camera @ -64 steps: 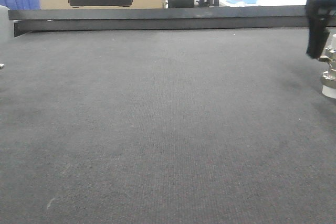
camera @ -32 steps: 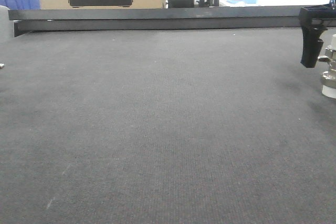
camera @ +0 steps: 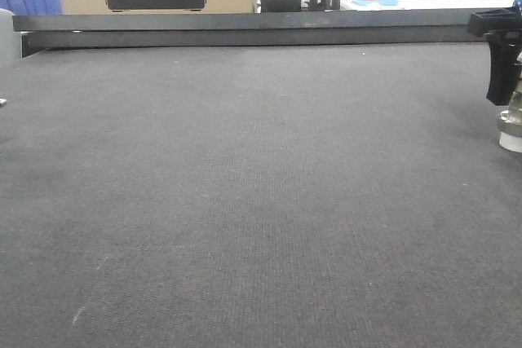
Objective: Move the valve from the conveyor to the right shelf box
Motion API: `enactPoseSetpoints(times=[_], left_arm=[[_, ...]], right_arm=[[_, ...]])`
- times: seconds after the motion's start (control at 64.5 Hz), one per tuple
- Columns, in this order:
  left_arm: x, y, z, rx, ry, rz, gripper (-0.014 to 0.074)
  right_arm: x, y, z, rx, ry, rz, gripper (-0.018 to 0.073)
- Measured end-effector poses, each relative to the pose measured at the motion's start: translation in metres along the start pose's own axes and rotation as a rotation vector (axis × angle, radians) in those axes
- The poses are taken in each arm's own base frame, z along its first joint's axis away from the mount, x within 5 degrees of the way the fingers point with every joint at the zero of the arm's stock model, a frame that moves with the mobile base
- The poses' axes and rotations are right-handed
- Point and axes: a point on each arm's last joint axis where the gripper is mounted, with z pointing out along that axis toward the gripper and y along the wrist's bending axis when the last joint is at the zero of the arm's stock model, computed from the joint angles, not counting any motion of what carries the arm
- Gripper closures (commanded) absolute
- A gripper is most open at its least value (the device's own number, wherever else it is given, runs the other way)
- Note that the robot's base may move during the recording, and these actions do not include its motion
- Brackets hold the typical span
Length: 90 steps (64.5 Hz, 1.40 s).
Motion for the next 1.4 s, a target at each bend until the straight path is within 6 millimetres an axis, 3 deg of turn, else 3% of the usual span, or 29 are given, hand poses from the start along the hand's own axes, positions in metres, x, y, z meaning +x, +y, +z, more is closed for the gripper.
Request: enactPoseSetpoints(times=[0.186,0.326,0.465,0.574,0.714,0.822,1.396], left_arm=[[-0.017,0.004,-0.011,-0.029,0.023,0.011,-0.0003],[-0.047,0.006,-0.013,-0.033,0.044,0.031,-0.0003],[-0.078,0.007,0.005,-0.030,0.051,0.070,-0.0003],[-0.091,0.009,0.039,-0.004,0.115,0.076,-0.0003],[-0.093,0.019,0.084,0.072,0.216,0.030,-0.0003],[-0.091,0.024,0.107,0.089,0.272,0.015,-0.0003],[-0.079,0.026,0.171,0.106,0.430,0.037,-0.0003]], right_arm=[[0.005,0.002,-0.031,0.014,-0.082,-0.008,0.0713],[0.011,0.005,-0.055,0.021,-0.147,-0.012,0.0713],[0.012,0.005,-0.060,0.023,-0.161,-0.013,0.0713],[0.013,0.005,-0.059,0.018,-0.155,-0.011,0.0713],[0.013,0.006,-0.058,0.016,-0.153,-0.010,0.0713],[0.013,0.006,-0.058,0.016,-0.153,-0.010,0.0713],[0.011,0.005,-0.059,0.020,-0.181,-0.010,0.0713]])
